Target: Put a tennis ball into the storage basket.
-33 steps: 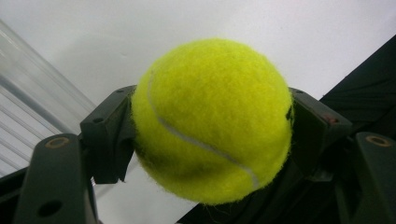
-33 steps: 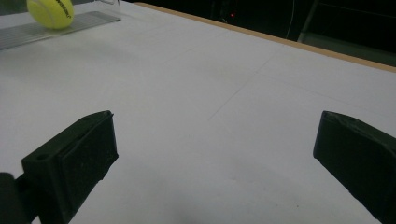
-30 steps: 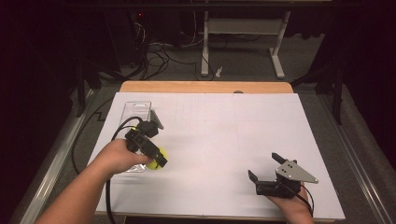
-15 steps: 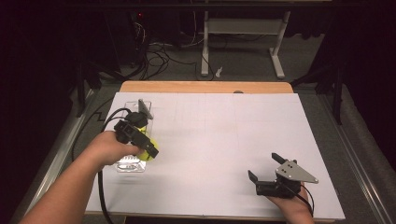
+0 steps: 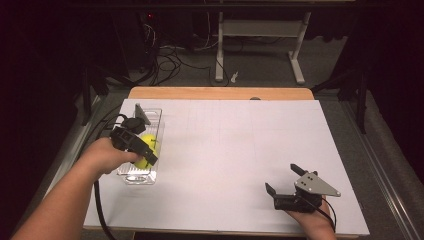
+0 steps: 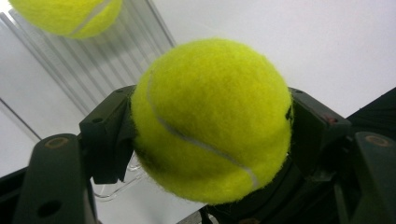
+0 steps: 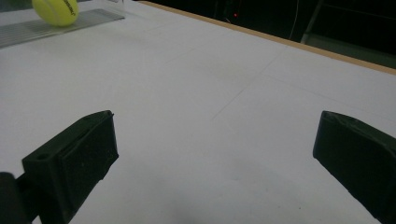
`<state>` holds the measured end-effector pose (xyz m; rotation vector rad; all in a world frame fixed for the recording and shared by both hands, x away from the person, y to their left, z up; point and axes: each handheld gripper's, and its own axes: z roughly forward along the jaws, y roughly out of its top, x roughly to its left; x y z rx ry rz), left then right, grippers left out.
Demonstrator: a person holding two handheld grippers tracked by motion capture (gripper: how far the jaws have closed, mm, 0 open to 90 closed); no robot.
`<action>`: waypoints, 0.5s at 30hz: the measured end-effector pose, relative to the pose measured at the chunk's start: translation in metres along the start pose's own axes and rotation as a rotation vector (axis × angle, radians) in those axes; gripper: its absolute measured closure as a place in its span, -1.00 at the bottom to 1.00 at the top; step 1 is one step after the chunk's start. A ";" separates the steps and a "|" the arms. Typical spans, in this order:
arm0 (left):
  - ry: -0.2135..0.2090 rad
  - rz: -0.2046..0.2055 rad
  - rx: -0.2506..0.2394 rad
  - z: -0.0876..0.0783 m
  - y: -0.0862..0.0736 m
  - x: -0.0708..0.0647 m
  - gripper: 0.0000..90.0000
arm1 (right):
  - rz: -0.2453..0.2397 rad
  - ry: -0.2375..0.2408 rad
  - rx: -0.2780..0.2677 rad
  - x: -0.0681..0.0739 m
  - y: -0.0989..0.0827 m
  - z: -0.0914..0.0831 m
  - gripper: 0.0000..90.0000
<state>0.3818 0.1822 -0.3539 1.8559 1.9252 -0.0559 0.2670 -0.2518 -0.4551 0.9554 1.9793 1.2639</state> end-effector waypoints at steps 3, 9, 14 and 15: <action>0.006 -0.014 -0.005 -0.001 0.002 0.005 -0.40 | -0.001 0.002 0.000 0.000 0.000 0.000 -0.98; 0.031 -0.049 -0.019 -0.003 0.007 0.017 -0.40 | -0.004 0.004 0.001 0.001 0.000 0.000 -0.98; 0.058 -0.067 -0.036 -0.005 0.010 0.028 -0.40 | -0.006 0.002 0.003 0.001 0.000 0.000 -0.98; 0.065 -0.073 -0.039 -0.005 0.011 0.030 -0.40 | -0.006 0.002 0.003 0.000 0.000 0.000 -0.98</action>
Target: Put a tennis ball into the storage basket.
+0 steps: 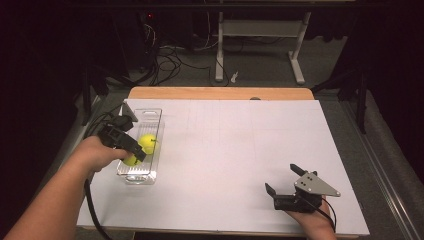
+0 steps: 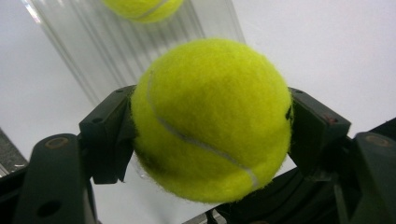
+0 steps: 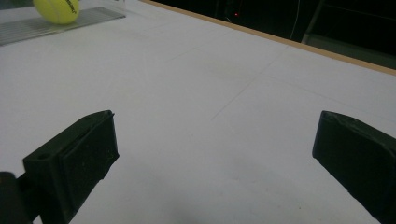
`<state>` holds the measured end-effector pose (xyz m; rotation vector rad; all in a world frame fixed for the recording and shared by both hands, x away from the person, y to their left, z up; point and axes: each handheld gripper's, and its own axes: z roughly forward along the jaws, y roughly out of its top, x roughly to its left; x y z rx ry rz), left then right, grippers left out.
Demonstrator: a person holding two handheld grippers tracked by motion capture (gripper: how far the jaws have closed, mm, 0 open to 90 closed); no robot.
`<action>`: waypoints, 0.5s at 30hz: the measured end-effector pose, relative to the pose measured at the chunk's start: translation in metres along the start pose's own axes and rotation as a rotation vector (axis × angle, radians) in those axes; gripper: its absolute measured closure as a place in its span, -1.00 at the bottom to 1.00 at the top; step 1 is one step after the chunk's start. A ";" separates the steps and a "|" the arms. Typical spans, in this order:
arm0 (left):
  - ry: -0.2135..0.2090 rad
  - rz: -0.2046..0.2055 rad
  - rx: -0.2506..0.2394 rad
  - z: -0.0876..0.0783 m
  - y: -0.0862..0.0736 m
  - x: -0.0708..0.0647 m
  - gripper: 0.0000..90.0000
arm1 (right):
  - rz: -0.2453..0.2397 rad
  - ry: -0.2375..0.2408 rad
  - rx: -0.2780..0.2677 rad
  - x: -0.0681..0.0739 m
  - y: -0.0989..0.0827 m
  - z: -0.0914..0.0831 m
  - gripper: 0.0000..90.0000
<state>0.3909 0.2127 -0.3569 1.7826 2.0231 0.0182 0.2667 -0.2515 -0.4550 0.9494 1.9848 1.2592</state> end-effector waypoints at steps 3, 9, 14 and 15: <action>0.013 -0.004 -0.006 0.000 0.000 0.004 -0.40 | 0.000 -0.001 0.000 0.000 0.000 0.000 -0.98; 0.020 -0.006 -0.014 -0.002 0.002 0.006 -0.40 | -0.002 0.000 0.001 0.000 0.000 0.000 -0.98; 0.033 0.004 -0.009 0.002 0.001 0.005 -0.41 | -0.003 0.000 0.003 0.000 0.000 0.000 -0.98; 0.033 0.010 -0.005 0.003 0.000 0.005 -0.41 | -0.002 0.001 0.003 0.000 0.000 0.001 -0.98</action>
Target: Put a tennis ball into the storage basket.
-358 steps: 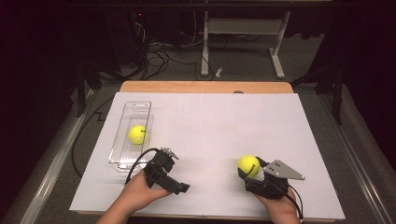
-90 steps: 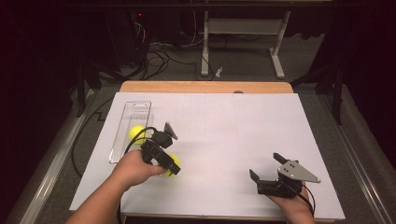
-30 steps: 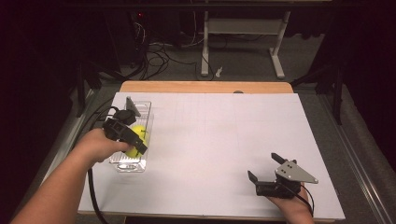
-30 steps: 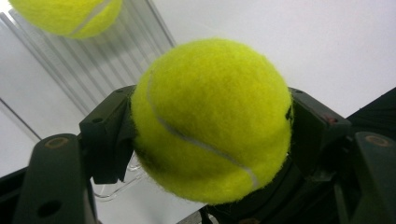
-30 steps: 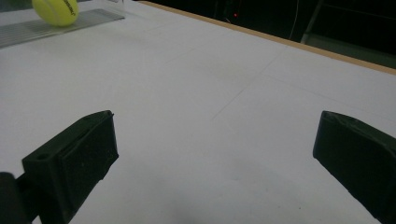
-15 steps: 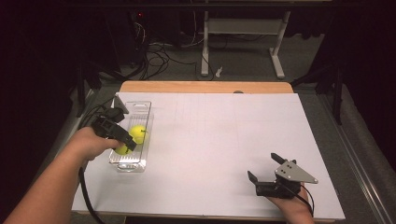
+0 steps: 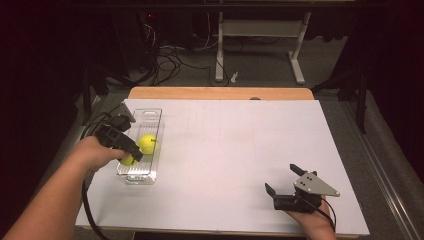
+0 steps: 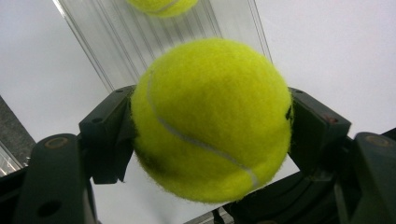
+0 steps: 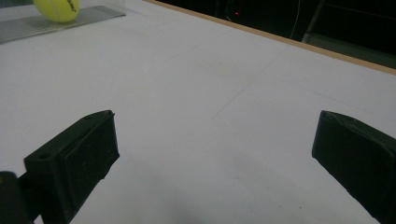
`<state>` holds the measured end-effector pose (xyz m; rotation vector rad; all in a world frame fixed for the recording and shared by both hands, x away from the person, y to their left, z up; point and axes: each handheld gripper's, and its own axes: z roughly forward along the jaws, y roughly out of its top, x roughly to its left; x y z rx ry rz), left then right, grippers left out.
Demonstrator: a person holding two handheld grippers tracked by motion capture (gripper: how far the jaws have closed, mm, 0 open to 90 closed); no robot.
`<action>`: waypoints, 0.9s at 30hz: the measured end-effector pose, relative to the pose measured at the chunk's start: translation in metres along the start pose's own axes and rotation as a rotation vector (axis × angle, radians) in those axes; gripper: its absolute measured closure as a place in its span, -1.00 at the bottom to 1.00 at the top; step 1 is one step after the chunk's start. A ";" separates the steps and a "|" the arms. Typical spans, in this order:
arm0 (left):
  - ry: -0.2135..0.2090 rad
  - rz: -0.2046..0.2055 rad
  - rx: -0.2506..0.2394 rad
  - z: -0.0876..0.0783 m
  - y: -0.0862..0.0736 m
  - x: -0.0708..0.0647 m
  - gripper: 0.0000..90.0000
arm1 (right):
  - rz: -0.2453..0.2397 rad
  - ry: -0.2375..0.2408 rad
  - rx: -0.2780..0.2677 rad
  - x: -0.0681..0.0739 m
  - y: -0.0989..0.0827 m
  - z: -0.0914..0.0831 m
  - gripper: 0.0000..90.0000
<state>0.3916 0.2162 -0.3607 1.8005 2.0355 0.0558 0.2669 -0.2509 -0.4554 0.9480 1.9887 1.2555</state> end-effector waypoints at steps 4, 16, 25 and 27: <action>0.008 0.003 0.001 0.005 -0.001 -0.002 -0.41 | 0.000 0.000 0.002 0.000 0.000 0.000 -0.97; 0.041 0.014 0.015 0.021 -0.004 -0.004 -0.41 | -0.006 0.004 0.007 0.001 0.000 0.001 -0.97; 0.064 0.037 0.021 0.031 -0.007 -0.007 -0.41 | -0.006 0.005 0.005 0.001 0.000 0.000 -0.97; 0.071 0.038 0.023 0.032 -0.006 -0.007 -0.41 | -0.007 0.005 0.005 0.000 0.000 0.000 -0.97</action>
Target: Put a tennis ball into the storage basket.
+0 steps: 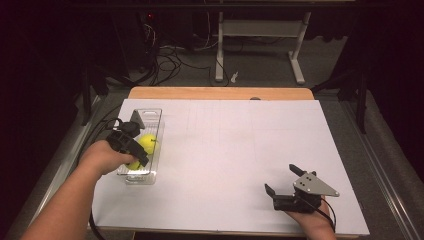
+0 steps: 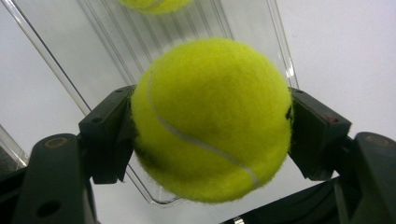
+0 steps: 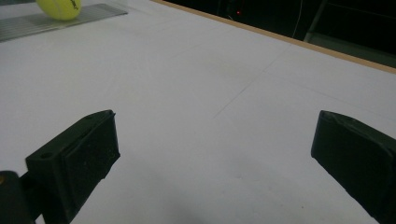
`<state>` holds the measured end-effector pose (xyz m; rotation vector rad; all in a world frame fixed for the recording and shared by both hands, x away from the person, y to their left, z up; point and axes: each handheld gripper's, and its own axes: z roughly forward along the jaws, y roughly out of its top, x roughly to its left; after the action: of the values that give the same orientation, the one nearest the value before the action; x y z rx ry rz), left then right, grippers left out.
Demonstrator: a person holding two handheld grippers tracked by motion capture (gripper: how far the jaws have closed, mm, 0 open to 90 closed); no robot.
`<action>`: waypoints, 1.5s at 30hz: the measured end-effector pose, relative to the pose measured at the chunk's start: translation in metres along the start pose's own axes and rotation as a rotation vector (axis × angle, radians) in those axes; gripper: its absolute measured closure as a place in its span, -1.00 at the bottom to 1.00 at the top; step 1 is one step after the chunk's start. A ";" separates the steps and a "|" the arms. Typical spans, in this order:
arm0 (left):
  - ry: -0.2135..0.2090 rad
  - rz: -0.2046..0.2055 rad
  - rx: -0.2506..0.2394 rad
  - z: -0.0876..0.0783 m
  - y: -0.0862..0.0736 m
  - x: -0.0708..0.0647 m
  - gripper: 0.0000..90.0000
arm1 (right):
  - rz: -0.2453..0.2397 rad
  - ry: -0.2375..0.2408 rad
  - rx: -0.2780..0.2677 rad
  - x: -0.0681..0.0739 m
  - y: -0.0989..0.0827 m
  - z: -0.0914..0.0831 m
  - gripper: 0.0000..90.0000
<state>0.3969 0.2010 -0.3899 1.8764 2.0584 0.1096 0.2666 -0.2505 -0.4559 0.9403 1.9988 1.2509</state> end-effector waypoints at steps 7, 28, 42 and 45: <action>0.003 -0.001 0.006 0.005 -0.002 0.000 -0.41 | 0.000 0.000 -0.001 0.000 0.000 0.000 -0.96; -0.057 -0.022 -0.062 -0.012 0.004 -0.002 -0.89 | -0.001 -0.001 -0.002 0.000 0.000 -0.001 -0.96; -0.051 -0.015 -0.046 -0.015 0.002 -0.003 -0.98 | -0.002 -0.001 -0.004 0.000 0.001 -0.001 -0.96; -0.052 -0.017 -0.051 -0.014 0.002 -0.005 -0.98 | -0.001 0.000 -0.004 0.000 0.001 0.000 -0.96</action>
<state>0.3949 0.1990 -0.3750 1.8123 2.0180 0.1068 0.2663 -0.2503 -0.4551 0.9374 1.9956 1.2535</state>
